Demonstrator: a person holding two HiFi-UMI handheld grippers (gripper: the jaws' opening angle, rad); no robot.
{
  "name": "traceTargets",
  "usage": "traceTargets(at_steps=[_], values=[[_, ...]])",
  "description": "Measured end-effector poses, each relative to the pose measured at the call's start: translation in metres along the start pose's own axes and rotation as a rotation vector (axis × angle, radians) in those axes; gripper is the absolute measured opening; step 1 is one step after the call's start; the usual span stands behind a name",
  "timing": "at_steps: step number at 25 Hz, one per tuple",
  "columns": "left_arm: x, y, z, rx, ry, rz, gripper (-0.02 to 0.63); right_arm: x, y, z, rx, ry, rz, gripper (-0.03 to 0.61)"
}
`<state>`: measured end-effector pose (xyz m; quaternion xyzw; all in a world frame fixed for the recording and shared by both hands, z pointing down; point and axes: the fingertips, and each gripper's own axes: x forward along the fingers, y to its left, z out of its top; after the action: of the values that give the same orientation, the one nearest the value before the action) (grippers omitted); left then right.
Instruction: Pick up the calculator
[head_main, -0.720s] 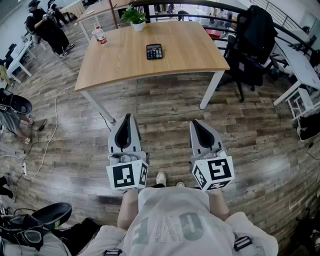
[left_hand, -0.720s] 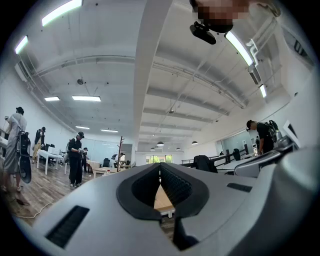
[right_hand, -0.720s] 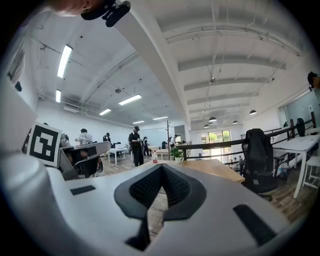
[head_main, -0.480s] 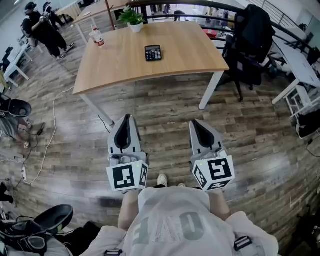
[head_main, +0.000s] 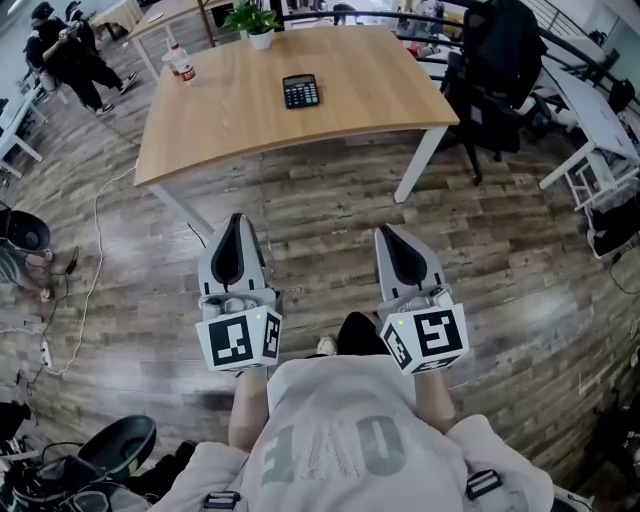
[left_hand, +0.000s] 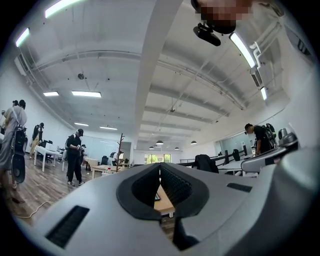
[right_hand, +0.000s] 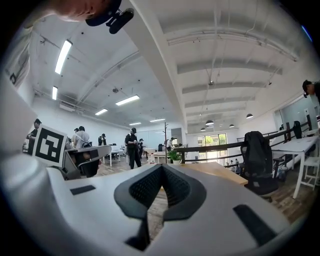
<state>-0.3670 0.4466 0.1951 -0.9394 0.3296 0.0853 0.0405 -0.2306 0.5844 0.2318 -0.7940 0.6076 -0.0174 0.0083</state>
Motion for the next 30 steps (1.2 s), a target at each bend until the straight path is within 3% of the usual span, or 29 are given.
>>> traceTargets(at_steps=[6,14,18,24,30], values=[[0.032,0.008,-0.005,0.028,-0.028,0.000,0.009,0.034,-0.021,-0.011,0.029,-0.006,0.011,0.017],[0.117,0.034,-0.038,0.074,-0.048,0.022,0.009,0.139,-0.059,-0.024,0.036,-0.062,0.055,0.017],[0.183,0.057,-0.054,0.097,-0.028,0.078,0.009,0.225,-0.089,-0.028,0.054,-0.007,0.095,0.017],[0.307,0.087,-0.065,0.105,0.023,0.148,0.009,0.357,-0.151,-0.003,0.073,0.056,0.186,0.017],[0.400,0.115,-0.073,0.122,0.037,0.217,0.009,0.448,-0.194,-0.004,0.051,0.103,0.232,0.017]])
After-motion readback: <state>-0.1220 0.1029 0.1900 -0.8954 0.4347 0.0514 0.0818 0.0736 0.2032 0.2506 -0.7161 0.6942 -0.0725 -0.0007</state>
